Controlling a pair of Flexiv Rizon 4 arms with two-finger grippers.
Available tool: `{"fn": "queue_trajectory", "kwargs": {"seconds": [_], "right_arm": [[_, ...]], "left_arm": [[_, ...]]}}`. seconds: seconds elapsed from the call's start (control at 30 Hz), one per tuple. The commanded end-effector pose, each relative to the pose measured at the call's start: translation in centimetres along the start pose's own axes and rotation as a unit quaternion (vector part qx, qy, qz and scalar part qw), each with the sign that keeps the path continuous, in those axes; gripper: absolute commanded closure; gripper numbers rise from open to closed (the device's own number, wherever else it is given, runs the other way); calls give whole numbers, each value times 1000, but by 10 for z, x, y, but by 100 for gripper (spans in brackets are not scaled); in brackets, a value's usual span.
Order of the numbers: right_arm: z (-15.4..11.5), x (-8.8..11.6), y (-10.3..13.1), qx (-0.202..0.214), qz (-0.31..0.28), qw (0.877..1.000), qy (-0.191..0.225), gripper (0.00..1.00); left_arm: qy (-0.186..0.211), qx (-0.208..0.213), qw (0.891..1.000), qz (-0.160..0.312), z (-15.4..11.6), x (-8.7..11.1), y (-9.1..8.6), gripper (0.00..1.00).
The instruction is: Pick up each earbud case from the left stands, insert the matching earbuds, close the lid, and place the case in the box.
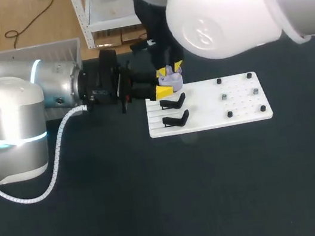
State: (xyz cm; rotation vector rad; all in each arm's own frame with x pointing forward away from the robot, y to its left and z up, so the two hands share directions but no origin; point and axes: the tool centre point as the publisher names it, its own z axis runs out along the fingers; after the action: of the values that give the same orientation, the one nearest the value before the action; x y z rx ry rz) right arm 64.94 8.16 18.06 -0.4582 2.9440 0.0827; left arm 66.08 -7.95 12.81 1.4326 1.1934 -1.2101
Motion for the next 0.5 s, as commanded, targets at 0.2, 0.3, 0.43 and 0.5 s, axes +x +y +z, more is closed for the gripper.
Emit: {"fn": "queue_trajectory", "kwargs": {"seconds": [0.2,0.3,0.43,0.5], "right_arm": [[5,-3,1,-4,-2,1000,4,100],[5,-4,2,-5,-3,1000,4,100],[8,-5,2,-5,-3,1000,6,100],[9,-5,2,-6,-3,1000,7,100]], "left_arm": [[1,-1,1000,0,0,0,-1,100],[1,-1,1000,0,0,0,-1,100],[1,-1,1000,0,0,0,-1,100],[1,-1,1000,0,0,0,-1,100]]}}
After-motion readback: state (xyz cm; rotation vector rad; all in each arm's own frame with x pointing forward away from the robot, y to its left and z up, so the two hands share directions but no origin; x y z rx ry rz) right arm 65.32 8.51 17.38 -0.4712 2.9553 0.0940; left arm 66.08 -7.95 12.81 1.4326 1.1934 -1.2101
